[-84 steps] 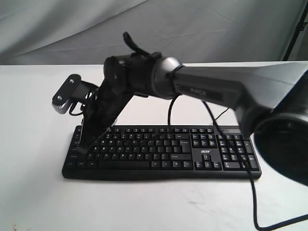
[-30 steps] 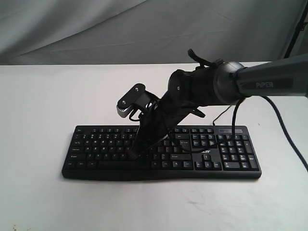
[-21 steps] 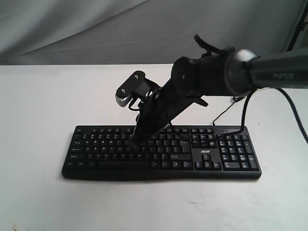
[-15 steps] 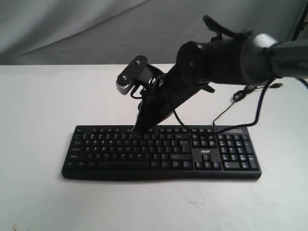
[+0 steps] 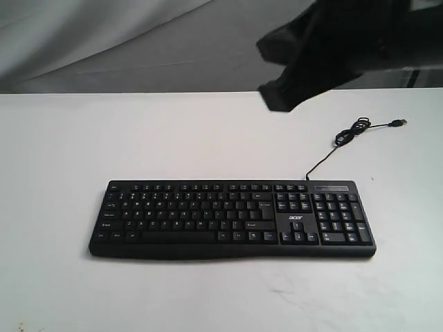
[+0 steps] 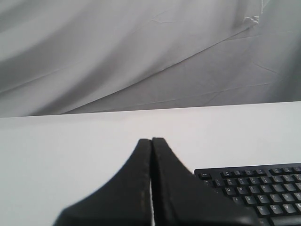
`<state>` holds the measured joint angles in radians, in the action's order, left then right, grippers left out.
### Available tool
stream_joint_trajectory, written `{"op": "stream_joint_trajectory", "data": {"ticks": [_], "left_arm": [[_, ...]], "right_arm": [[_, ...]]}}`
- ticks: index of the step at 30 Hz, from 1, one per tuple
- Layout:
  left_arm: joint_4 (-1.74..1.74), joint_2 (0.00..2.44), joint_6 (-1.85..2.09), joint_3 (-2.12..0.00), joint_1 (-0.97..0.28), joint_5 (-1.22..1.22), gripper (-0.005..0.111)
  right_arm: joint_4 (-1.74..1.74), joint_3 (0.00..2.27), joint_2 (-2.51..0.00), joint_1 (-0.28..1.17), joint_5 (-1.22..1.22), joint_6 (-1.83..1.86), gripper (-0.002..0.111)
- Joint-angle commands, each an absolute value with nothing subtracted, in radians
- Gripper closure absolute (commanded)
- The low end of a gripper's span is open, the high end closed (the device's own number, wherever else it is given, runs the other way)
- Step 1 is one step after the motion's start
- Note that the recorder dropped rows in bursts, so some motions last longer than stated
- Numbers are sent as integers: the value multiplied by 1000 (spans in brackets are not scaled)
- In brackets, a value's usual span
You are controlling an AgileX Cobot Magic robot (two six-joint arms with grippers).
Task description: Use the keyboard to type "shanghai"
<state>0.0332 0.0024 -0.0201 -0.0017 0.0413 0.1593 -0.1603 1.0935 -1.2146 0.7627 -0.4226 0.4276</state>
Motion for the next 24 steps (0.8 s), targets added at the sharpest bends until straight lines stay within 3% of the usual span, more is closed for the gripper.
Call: {"op": "stream_joint_trajectory", "data": {"ticks": [1, 10, 14, 18, 24], "left_arm": [[33, 0, -23, 0, 35, 153, 107], [33, 0, -23, 0, 35, 153, 107], [33, 0, -23, 0, 35, 153, 107], [33, 0, -23, 0, 35, 153, 107], [33, 0, -23, 0, 35, 153, 107]], "right_arm": [[-149, 1084, -1070, 758, -396, 417, 108], [-103, 1079, -826, 707, -418, 364, 108], [-127, 890, -672, 397, -386, 227, 108], [-233, 564, -424, 98, -297, 223, 108], [-246, 298, -139, -127, -306, 127, 108]]}}
